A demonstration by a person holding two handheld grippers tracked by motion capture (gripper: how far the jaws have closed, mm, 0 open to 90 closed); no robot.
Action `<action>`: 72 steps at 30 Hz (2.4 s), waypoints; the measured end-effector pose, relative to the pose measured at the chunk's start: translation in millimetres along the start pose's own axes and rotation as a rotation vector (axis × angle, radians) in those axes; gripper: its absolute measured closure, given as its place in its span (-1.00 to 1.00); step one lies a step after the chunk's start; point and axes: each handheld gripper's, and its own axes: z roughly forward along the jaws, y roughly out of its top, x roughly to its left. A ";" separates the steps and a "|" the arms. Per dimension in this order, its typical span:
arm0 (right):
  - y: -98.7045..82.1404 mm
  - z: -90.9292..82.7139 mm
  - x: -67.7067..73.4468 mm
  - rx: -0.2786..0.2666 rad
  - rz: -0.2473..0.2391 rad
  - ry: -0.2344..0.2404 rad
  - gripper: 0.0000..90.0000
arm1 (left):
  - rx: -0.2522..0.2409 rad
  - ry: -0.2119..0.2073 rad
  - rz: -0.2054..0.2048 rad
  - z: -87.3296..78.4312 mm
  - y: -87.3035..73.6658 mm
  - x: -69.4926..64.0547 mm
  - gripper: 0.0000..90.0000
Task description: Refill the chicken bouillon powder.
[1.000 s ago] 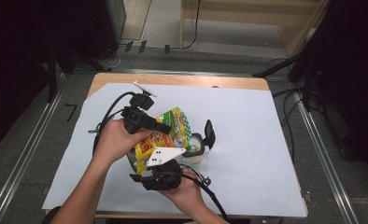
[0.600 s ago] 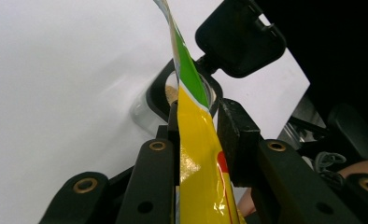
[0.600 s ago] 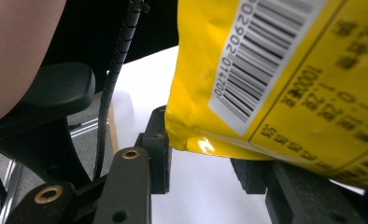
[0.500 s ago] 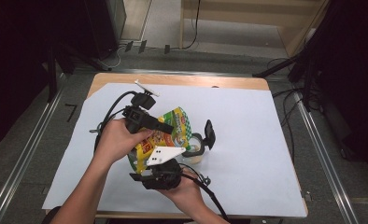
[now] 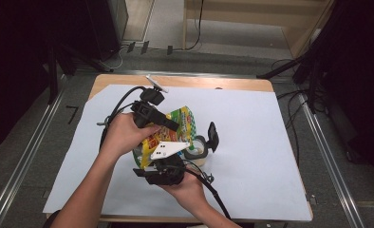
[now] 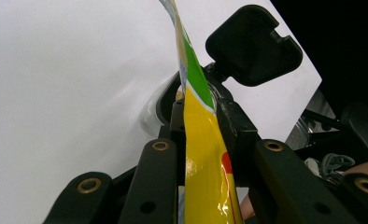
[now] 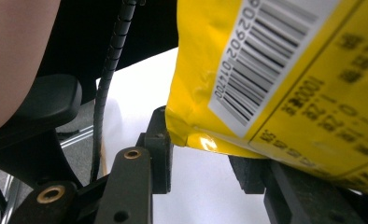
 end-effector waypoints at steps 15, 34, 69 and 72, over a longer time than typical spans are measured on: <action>-0.9 1.6 2.3 0.010 -0.032 -0.003 0.44 | -0.033 -0.015 -0.014 -2.1 -7.5 3.5 0.71; 2.8 -3.2 7.2 0.002 -0.020 0.013 0.44 | -0.052 -0.035 -0.026 -6.1 -7.9 1.8 0.64; 1.2 -5.9 7.9 -0.007 -0.014 -0.001 0.50 | -0.059 -0.003 0.022 -2.9 -2.6 -11.6 0.62; 1.0 -6.0 7.4 -0.005 -0.015 -0.002 0.50 | -0.060 -0.002 0.023 -2.8 -2.4 -11.9 0.62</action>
